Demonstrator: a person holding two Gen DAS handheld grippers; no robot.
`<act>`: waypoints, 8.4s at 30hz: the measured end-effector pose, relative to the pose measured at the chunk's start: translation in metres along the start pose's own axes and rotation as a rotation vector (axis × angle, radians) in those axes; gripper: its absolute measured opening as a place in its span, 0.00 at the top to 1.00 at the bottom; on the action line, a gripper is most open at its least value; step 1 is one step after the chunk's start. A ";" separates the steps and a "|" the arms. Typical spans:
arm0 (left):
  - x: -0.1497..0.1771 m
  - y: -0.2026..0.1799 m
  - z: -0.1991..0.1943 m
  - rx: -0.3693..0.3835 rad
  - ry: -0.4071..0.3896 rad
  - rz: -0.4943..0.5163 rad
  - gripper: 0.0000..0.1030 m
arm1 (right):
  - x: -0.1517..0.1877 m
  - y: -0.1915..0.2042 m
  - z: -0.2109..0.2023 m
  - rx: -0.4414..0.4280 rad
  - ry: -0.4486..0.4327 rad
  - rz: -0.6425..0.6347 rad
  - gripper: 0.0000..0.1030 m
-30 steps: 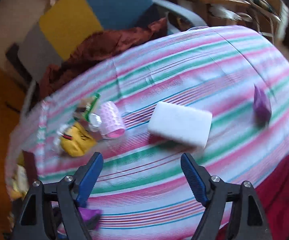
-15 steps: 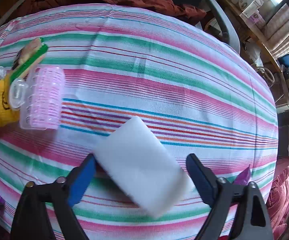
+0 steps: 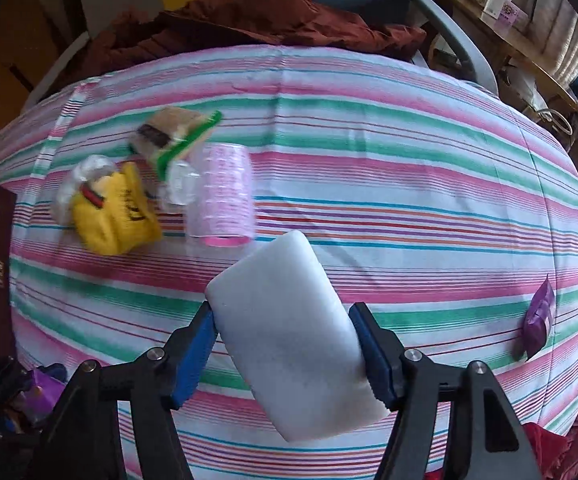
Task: Organize objects
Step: 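Grasp the white sponge with the right tool while the left tool grasps a purple wrapped candy, then carry the white sponge and purple candy into the gold tray and release both, then move both open tools back toward the remaining items on the cloth, then reach the right tool toward the pink hair roller while the left tool approaches the yellow plush toy, then grasp the pink hair roller with the right tool while the left tool grasps the white plastic-wrapped bundle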
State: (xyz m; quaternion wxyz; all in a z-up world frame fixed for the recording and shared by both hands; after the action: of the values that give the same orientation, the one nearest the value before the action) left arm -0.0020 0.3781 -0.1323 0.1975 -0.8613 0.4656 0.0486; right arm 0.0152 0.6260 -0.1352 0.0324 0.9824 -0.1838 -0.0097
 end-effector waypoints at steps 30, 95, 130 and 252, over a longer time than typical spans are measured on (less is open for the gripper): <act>0.168 0.215 -0.210 -0.176 -0.427 -0.573 0.62 | 0.050 0.373 -0.049 -0.579 -0.092 -0.305 0.33; 0.197 0.200 -0.205 -0.466 -0.372 -0.583 0.28 | 0.093 0.377 -0.044 -0.163 -0.402 -0.287 0.20; 0.158 0.144 -0.180 -0.509 -0.310 -0.416 0.25 | 0.065 0.235 -0.037 -0.109 -0.376 0.031 0.20; -0.049 0.036 -0.062 -0.386 -0.234 -0.117 0.67 | -0.062 0.067 -0.010 0.072 -0.312 0.069 0.38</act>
State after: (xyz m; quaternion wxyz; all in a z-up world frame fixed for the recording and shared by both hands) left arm -0.0656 0.3747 -0.0733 0.0845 -0.8971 0.3710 0.2246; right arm -0.0665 0.5870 -0.1208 -0.0313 0.9626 -0.2203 -0.1544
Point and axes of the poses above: each gripper's, at about its wrist camera, not at the fingertips, and z roughly the way its jaws point, y to its left, x to its underside, the point moved 4 cm from there along z, roughly the way its jaws point, and after that the axes turned 15 degrees about y, right-handed, at the moved point
